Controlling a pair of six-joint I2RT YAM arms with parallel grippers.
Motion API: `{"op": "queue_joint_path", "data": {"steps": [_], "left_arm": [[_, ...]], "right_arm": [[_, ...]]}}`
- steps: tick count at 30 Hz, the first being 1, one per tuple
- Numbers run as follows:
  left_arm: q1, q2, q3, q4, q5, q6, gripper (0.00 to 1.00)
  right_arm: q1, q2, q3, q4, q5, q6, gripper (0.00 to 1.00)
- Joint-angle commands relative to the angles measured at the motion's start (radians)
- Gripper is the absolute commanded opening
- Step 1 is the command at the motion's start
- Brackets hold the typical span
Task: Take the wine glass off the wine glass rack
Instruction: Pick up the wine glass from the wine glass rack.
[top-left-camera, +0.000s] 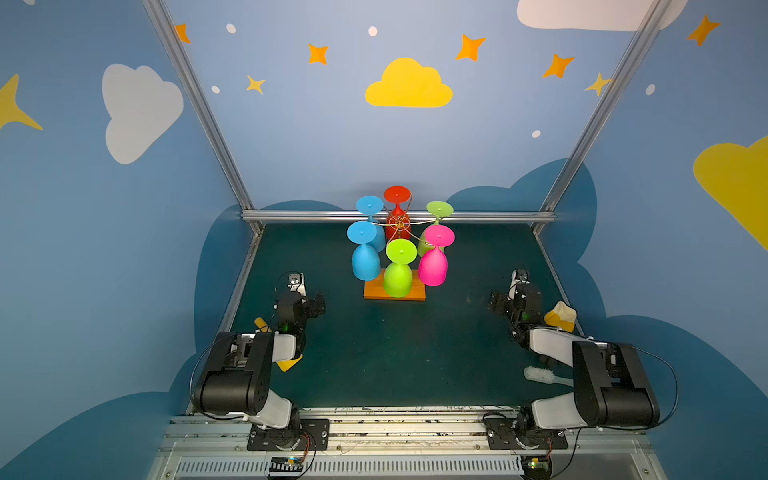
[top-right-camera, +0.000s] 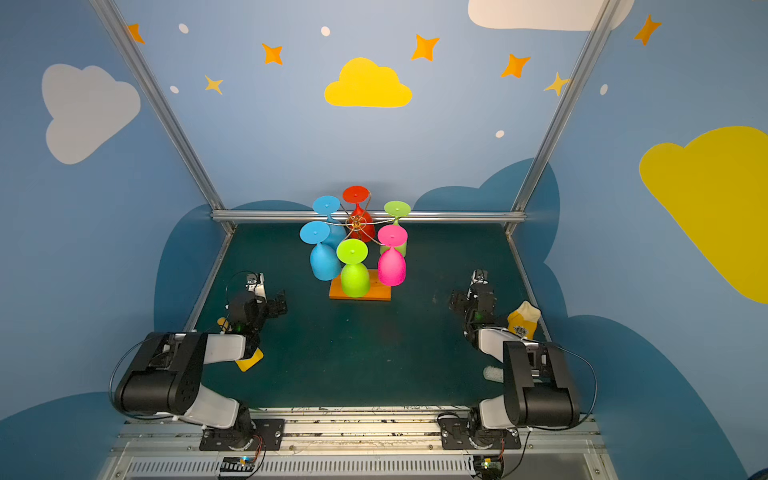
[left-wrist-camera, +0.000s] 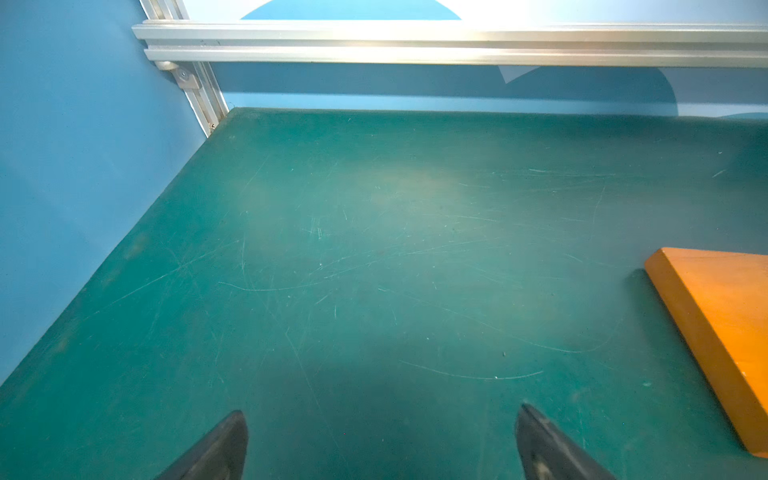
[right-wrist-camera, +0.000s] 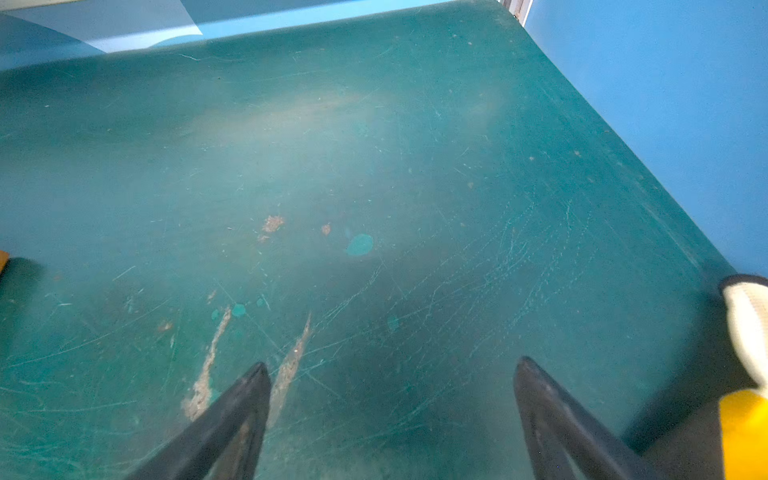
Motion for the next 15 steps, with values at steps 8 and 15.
{"op": "queue_joint_path", "data": {"steps": [8,15], "left_arm": [[0.005,-0.005,0.018,-0.007,0.006,0.002,0.99],[0.006,-0.005,0.018,-0.007,0.008,0.001,0.99]], "right_arm": [[-0.001,0.01,0.028,-0.01,-0.008,0.007,0.9],[-0.001,0.008,0.027,-0.01,-0.009,0.006,0.9]]}}
